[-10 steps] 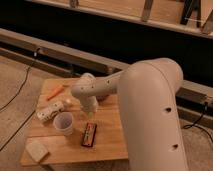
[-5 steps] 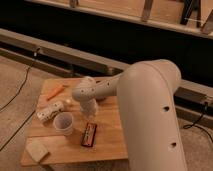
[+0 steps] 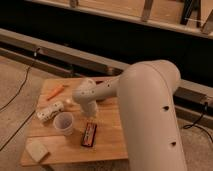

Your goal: Push the eraser across the table

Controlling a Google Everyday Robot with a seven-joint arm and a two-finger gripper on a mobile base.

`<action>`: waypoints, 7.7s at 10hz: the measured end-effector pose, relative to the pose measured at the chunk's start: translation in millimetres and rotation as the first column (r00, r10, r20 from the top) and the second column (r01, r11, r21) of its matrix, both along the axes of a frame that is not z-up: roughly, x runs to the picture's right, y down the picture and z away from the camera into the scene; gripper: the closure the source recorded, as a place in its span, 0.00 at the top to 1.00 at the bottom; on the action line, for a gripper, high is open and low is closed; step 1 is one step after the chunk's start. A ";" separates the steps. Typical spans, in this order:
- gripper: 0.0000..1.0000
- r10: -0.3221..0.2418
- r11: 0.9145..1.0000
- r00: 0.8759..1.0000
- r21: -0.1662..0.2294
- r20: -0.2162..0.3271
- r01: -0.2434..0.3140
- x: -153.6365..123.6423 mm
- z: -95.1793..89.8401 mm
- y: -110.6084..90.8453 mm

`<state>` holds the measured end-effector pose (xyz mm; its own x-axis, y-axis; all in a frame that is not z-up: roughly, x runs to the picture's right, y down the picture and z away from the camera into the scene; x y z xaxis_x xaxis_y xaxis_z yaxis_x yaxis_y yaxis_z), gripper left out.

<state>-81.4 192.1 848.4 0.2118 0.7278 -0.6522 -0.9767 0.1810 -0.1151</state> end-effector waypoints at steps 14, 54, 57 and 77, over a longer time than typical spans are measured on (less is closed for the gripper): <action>0.00 -0.142 0.982 0.986 -0.114 0.091 0.152 3.0 -60.5 36.3; 0.00 -0.212 0.973 0.974 -0.073 0.080 0.218 -3.9 -30.6 24.2; 0.00 -0.209 0.974 0.975 -0.075 0.069 0.214 -4.0 -23.5 28.0; 0.00 -0.099 0.984 0.992 -0.144 0.078 0.109 23.9 -66.7 62.1</action>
